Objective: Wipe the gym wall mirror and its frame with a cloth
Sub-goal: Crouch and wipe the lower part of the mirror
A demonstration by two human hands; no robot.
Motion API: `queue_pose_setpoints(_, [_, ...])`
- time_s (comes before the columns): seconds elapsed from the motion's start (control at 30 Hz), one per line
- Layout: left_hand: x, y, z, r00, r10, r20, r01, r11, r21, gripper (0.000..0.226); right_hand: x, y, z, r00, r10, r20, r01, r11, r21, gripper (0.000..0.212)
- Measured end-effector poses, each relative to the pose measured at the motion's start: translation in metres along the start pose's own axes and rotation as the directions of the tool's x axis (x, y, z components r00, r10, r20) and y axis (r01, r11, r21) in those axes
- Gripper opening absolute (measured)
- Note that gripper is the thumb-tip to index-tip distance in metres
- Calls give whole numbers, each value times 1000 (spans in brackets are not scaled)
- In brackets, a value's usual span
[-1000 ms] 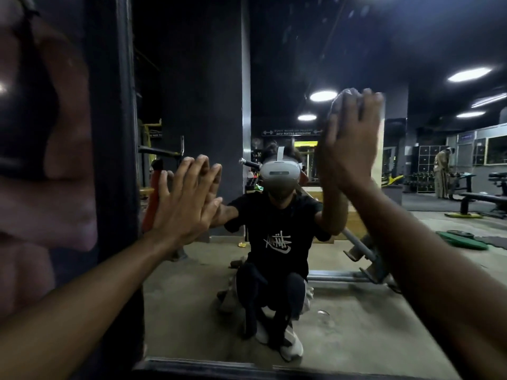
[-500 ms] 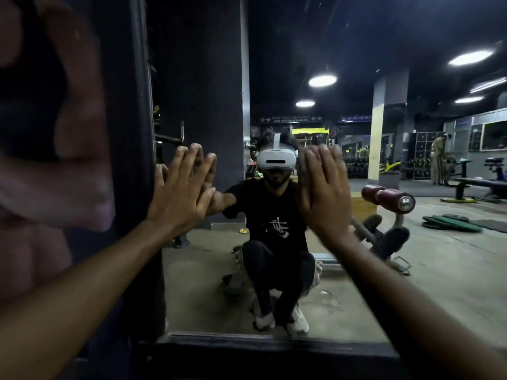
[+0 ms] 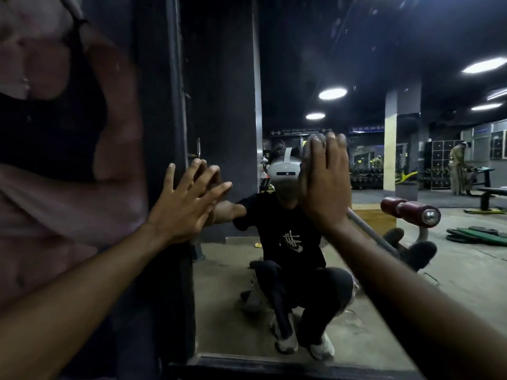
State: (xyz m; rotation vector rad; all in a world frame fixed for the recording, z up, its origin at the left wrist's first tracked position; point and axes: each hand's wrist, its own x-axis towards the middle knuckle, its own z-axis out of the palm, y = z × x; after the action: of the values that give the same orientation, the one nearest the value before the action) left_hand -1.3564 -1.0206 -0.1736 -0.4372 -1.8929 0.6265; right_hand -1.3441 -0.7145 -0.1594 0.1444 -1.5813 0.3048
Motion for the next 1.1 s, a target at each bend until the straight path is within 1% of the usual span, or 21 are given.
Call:
queue_pose_setpoints(0.07, [3, -13, -3, 1000, 23, 15, -23, 1000, 20, 65, -16, -42, 20, 997, 59, 52, -59, 998, 5, 62])
queue_pose_setpoints(0.13, [8, -27, -7, 999, 34, 36, -35, 999, 29, 67, -30, -65, 34, 960, -191, 204, 190, 981, 23, 70])
queue_pose_setpoints(0.17, [11, -33, -9, 999, 16, 44, -17, 1000, 19, 68, -31, -63, 36, 902, -349, 253, 352, 935, 34, 70])
queue_pose_setpoints(0.23, [17, -52, -15, 996, -73, 44, 73, 997, -7, 69, -8, -51, 34, 780, -572, 253, 580, 813, 51, 66])
queue_pose_setpoints(0.27, [19, -60, -16, 991, -127, 41, 128, 991, -24, 71, 7, -45, 31, 765, -603, 224, 612, 790, 37, 62])
queue_pose_setpoints(0.3, [20, -70, -18, 987, -154, 36, 155, 987, -32, 75, 24, -44, 29, 806, -565, 176, 572, 820, 11, 59])
queue_pose_setpoints(0.37, [21, -83, -19, 991, -136, 11, 137, 990, -37, 80, 58, -54, 28, 959, -282, 26, 282, 959, -11, 51])
queue_pose_setpoints(0.43, [20, -91, -17, 988, -152, -2, 152, 986, -72, 83, 86, -86, 35, 999, 1, -51, 0, 1000, 15, 49])
queue_pose_setpoints(0.47, [19, -95, -15, 983, -181, 1, 180, 979, -99, 83, 94, -106, 42, 997, 56, -49, -54, 998, 25, 52])
queue_pose_setpoints(0.5, [18, -97, -14, 979, -201, 12, 201, 972, -123, 82, 97, -122, 48, 999, 39, -15, -38, 999, 23, 56])
queue_pose_setpoints(0.57, [11, -100, -9, 981, -190, 27, 192, 972, -135, 81, 85, -146, 65, 979, -184, 90, 184, 983, 5, 61])
queue_pose_setpoints(0.6, [7, -101, -8, 985, -170, 30, 172, 977, -127, 81, 72, -151, 72, 926, -347, 150, 351, 937, 2, 62])
queue_pose_setpoints(0.67, [-6, -96, -5, 988, -147, 39, 151, 979, -134, 82, 41, -149, 77, 743, -620, 251, 632, 774, 41, 60])
queue_pose_setpoints(0.77, [-27, -77, 3, 985, -163, 57, 170, 969, -178, 82, 4, -118, 61, 475, -812, 340, 830, 542, 134, 58])
queue_pose_setpoints(0.8, [-36, -70, 6, 984, -163, 68, 173, 966, -190, 82, -1, -108, 53, 460, -827, 323, 847, 518, 120, 56])
queue_pose_setpoints(0.83, [-41, -64, 9, 984, -158, 78, 170, 965, -198, 83, 1, -100, 46, 514, -809, 285, 827, 555, 83, 52])
queue_pose_setpoints(0.87, [-49, -59, 12, 985, -149, 90, 165, 964, -208, 84, 3, -96, 42, 630, -742, 230, 756, 653, 37, 49])
queue_pose_setpoints(0.93, [-61, -51, 17, 986, -144, 87, 160, 965, -210, 84, 10, -101, 41, 858, -493, 143, 502, 864, -33, 51])
queue_pose_setpoints(0.97, [-67, -47, 20, 986, -148, 82, 163, 963, -213, 84, 5, -111, 46, 917, -378, 124, 385, 923, -33, 54])
queue_pose_setpoints(1.03, [-79, -38, 27, 986, -146, 84, 161, 960, -229, 85, -25, -129, 59, 933, -323, 162, 327, 945, 1, 63])
queue_pose_setpoints(1.1, [-91, -29, 34, 986, -136, 96, 155, 959, -238, 85, -65, -126, 67, 842, -480, 247, 480, 875, 65, 66])
